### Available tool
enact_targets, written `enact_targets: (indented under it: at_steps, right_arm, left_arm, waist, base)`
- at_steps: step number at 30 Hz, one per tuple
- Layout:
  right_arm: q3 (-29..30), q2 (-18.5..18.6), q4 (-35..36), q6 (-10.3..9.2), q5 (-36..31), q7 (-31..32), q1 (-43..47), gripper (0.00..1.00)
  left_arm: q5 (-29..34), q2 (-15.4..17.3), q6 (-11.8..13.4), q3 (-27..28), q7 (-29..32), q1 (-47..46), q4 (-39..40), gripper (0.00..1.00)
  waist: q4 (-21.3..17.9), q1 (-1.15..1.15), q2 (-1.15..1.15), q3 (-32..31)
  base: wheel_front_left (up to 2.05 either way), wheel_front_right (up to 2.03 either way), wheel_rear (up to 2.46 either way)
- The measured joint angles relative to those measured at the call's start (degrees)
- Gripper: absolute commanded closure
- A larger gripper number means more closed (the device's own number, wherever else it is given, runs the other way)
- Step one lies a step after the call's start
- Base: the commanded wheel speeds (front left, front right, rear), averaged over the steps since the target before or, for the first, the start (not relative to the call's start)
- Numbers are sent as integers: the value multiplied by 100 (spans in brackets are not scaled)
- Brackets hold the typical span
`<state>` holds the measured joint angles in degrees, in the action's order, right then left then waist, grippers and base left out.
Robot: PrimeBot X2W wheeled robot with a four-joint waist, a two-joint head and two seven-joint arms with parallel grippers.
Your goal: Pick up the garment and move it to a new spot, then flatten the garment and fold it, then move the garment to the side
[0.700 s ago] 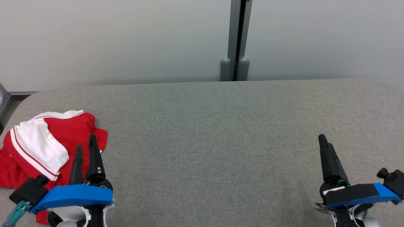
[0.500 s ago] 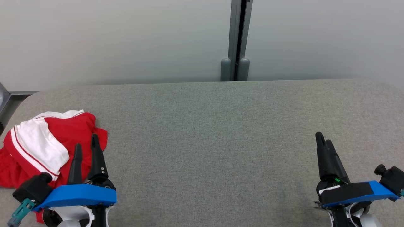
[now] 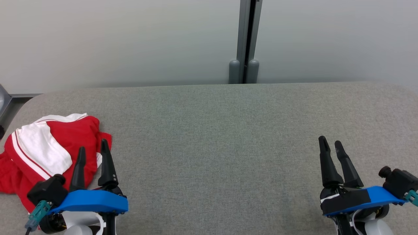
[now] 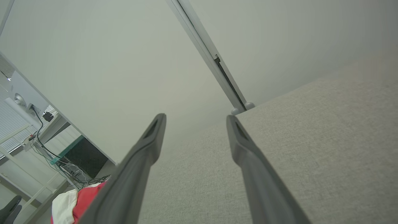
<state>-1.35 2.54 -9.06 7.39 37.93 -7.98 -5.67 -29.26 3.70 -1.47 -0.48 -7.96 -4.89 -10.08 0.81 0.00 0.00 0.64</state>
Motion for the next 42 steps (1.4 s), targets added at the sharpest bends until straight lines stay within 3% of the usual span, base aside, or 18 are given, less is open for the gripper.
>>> enact_targets:
  at_steps: [12, 42]
  right_arm:
    - [-7, 2, -71, 1, -955, -175, -30, 0]
    - [-46, 9, -328, 3, -2668, -545, -136, 0]
  left_arm:
    - [689, 94, 149, -109, -176, -80, -171, 0]
    - [2070, 165, 246, -338, -543, -181, -595, 0]
  waist:
    - [12, 0, 0, -7]
    - [26, 0, 0, -75]
  base:
    - [0, 0, 0]
    - [0, 0, 0]
